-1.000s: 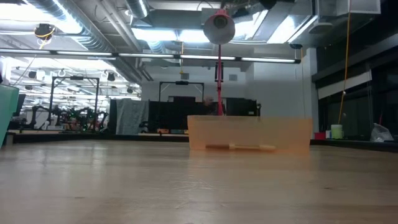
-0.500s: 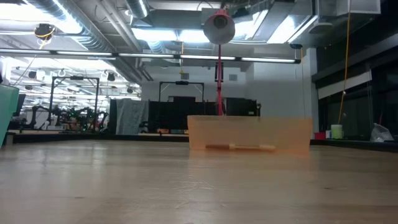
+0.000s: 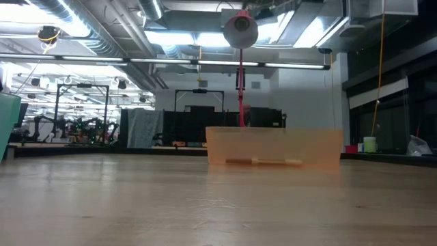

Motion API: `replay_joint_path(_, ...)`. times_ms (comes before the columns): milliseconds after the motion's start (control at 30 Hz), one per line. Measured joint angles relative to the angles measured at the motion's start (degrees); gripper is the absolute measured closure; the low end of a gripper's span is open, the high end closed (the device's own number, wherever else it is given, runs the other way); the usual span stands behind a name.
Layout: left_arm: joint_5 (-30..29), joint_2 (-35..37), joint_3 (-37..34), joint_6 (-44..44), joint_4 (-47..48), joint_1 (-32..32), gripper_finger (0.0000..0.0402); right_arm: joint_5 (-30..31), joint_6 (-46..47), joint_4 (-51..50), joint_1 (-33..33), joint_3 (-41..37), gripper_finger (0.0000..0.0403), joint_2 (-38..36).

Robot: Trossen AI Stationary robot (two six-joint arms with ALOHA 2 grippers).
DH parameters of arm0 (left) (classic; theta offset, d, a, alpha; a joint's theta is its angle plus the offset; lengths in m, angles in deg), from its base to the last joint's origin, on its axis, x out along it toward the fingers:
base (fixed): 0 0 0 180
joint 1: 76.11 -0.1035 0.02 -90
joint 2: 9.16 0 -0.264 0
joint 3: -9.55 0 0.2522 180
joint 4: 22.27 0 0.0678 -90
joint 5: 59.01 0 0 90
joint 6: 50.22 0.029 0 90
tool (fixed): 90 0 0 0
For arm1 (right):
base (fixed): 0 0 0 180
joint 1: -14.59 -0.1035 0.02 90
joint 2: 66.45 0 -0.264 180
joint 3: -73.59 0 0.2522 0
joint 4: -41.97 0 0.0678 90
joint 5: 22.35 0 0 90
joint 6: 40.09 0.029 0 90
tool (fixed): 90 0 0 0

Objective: Pick & Place Markers
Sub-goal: Return to Home Position

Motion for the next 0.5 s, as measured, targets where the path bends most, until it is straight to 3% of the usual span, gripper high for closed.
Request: replay_joint_path(500,0.02,-0.02,0.0,0.0,0.0,0.02,0.0394,-1.75,-1.48,31.46,0.01,-20.0,0.0397,-0.46)
